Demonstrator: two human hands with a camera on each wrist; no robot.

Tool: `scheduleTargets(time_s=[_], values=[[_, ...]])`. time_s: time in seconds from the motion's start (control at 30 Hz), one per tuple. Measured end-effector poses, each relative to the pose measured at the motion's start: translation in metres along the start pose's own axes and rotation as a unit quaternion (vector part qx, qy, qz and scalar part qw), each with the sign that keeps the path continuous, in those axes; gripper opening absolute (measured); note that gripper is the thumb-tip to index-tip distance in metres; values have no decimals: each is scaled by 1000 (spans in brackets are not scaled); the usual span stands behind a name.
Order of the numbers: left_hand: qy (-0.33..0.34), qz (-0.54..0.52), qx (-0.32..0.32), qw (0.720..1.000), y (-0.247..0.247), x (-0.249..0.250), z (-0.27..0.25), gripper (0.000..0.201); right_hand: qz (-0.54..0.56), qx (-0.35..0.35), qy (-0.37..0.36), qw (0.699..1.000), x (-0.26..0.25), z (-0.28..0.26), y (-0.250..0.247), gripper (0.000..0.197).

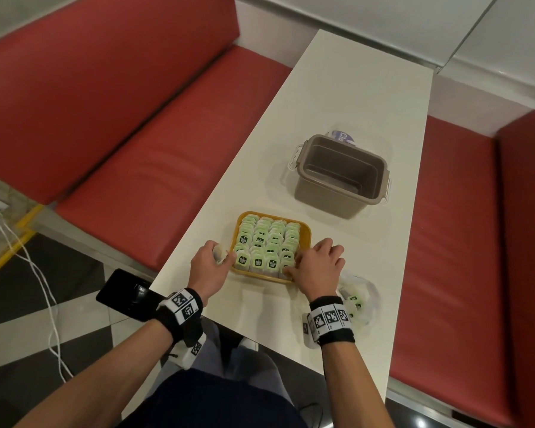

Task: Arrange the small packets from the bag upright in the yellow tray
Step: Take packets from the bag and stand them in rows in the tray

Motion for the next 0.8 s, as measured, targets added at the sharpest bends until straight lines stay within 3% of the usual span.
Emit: scheduleTargets(time_s=[0.2,0.37,0.6,0.7,0.8], values=[[-2,-6,-6,1000,0,-3,-1,29,-71,25,14,997,-2,-11,4,19],[-4,-10,-6,1000,1,-3,-1,29,-38,18,26,999,1,-3,12,7],[-7,-15,-2,1000,-3,-1,-2,28,-12,41,21,999,1,4,20,16],[-6,-18,-2,1000,-4,-1,-3,28,-35,20,20,999,2,2,19,31],[-3,-15,-7,1000,-3,-1,-5,28,-35,20,10,999,-3,2,16,10]])
Point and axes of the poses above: each hand's wrist, its own z-axis towards the middle knuckle, its own y-axis out of the palm, x = y × z, the point moved 8 cm from there along z, towards the middle knuckle, and after that the axes turned 6 degrees about y, right-handed, at the moved point
